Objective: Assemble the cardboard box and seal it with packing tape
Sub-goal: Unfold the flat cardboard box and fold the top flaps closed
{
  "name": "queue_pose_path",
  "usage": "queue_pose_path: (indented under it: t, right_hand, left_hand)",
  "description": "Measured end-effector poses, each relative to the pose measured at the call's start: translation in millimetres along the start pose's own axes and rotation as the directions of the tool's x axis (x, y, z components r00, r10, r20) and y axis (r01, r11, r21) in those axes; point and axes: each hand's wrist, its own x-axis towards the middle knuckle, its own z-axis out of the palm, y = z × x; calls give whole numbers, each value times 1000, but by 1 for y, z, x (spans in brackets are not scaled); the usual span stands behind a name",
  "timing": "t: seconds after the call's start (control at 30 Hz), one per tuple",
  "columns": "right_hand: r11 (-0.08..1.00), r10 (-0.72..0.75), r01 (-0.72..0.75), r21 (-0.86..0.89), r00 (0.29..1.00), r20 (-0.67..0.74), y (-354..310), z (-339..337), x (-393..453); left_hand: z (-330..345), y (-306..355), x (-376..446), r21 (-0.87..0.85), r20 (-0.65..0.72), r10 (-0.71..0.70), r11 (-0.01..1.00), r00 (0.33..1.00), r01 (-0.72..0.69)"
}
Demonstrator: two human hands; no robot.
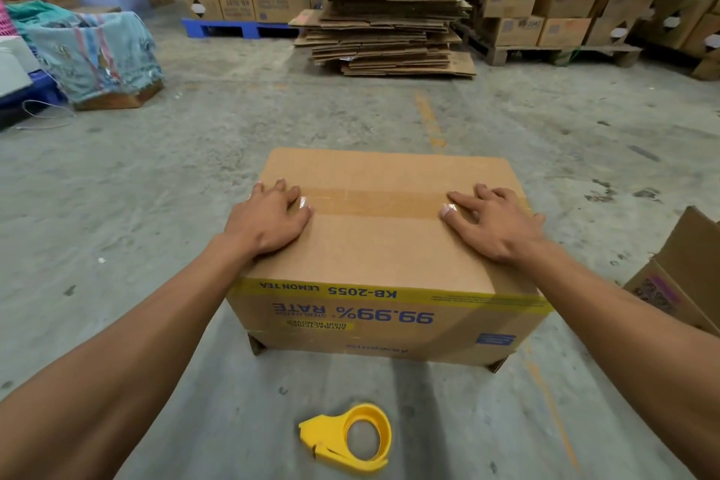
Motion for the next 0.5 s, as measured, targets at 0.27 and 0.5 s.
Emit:
queue_pose_path:
  t: [0.27,0.5]
  right_hand:
    - [996,38,-31,-79,995,94,-9,10,3]
    - [915,-394,402,-33,873,-287,-82,20,-22]
  left_hand:
    - [15,3,-11,93,56,10,996,998,-15]
    - [20,-6,-9,124,22,101,987,995,-103]
